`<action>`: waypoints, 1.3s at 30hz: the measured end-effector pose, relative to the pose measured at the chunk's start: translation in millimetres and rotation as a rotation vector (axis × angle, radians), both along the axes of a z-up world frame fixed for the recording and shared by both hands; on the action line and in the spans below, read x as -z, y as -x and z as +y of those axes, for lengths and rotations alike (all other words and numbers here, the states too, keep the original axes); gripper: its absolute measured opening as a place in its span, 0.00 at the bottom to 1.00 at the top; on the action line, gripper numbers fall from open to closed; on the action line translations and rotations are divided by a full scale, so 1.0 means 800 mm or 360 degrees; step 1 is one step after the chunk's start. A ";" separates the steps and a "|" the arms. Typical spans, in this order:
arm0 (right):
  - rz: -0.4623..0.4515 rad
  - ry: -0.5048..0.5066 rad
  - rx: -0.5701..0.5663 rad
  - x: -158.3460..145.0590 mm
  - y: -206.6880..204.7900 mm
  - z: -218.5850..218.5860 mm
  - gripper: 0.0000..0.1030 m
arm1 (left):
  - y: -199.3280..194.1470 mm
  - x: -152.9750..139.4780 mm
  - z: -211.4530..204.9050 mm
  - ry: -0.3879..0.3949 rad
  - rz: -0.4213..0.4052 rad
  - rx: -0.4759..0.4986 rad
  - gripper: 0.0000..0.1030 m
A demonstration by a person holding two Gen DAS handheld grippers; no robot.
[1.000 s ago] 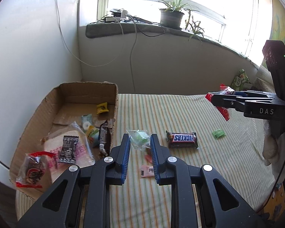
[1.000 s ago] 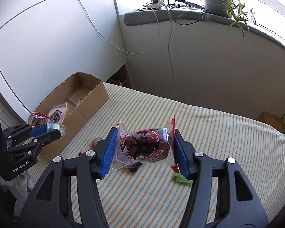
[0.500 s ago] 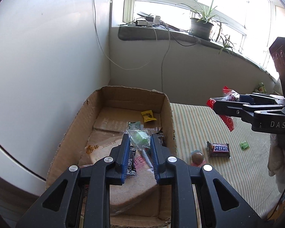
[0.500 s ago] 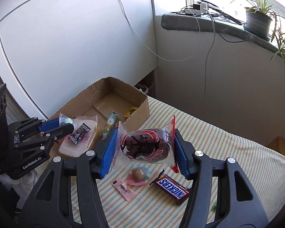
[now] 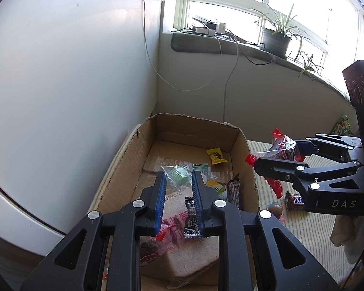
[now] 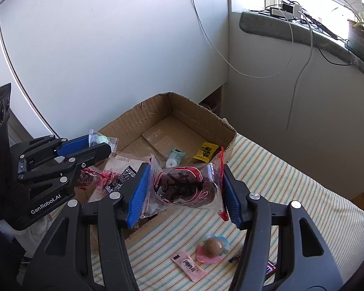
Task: Organize snacks
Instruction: 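Carry the chocolate bag and clear candy into the box and open both grippers, then move both grippers back over the Snickers bar and pink candy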
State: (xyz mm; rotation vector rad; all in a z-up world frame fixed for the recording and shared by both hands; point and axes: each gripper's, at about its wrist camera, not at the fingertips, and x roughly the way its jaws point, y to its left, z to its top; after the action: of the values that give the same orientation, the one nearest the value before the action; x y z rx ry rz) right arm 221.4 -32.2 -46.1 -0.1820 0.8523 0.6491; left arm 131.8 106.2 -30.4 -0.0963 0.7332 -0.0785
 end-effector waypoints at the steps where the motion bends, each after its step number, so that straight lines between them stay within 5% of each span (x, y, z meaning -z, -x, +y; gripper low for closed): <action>1: 0.0002 0.0004 -0.0008 0.002 0.000 0.004 0.58 | -0.001 0.000 0.001 0.0001 0.0000 -0.0004 0.19; 11: 0.0014 0.0025 -0.0066 0.015 -0.002 0.025 0.60 | -0.002 -0.004 0.004 -0.0001 -0.0018 -0.0033 0.21; 15: -0.0016 0.0057 -0.0095 0.015 0.002 0.032 0.61 | -0.001 -0.007 0.004 -0.0007 -0.0029 -0.0049 0.32; 19: -0.0060 0.0068 -0.0082 0.010 0.005 0.030 0.75 | 0.002 -0.009 0.006 -0.0009 -0.0036 -0.0067 0.33; 39: -0.0112 0.0033 0.0017 -0.013 0.017 -0.027 0.75 | 0.017 -0.026 -0.030 -0.0032 -0.0085 -0.0002 0.33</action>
State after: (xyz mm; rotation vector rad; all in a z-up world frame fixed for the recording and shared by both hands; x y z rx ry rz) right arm 207.6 -53.7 -35.7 -0.2176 0.7917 0.6208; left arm 118.0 82.0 -9.6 -0.0752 0.6807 -0.0723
